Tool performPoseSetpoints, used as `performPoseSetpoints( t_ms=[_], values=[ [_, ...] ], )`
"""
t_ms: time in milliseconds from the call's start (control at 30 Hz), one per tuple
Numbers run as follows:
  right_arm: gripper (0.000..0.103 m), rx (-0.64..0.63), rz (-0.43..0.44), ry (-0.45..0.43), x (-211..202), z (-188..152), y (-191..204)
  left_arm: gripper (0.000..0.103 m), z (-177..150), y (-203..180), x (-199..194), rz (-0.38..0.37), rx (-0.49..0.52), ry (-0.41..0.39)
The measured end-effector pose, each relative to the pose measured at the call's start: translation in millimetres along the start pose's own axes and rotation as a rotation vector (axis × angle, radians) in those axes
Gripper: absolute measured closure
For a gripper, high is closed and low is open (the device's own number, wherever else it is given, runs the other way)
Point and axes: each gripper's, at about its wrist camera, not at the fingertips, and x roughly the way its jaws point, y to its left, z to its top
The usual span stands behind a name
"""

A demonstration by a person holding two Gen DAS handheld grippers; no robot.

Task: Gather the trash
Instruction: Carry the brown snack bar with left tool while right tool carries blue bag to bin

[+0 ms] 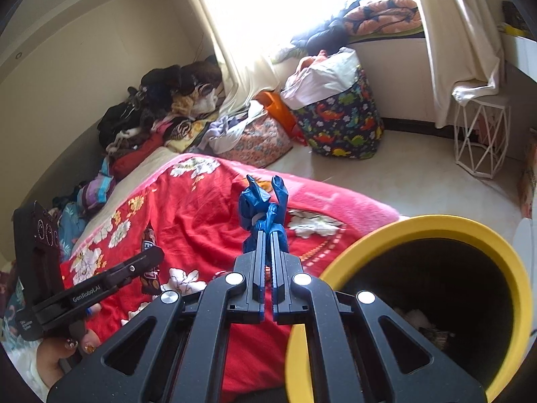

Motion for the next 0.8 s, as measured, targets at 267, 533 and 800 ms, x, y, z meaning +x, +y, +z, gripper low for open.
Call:
performPoseSetpoints(
  t_ms=[267,533,800],
  values=[
    [0.1,0.034,-0.046,-0.025,-32,-6,-25,0.092,-2,-29,-2,-0.031,0.044,-0.01],
    [0.1,0.057,-0.083,-0.038,-52,-15,-41,0.092,-8,-50,0,-0.057,0.081,-0.005],
    [0.1,0.063,-0.115,-0.052,-66,-18,-52,0.092,-14,-67,5,-0.082,0.12,0.009]
  ],
)
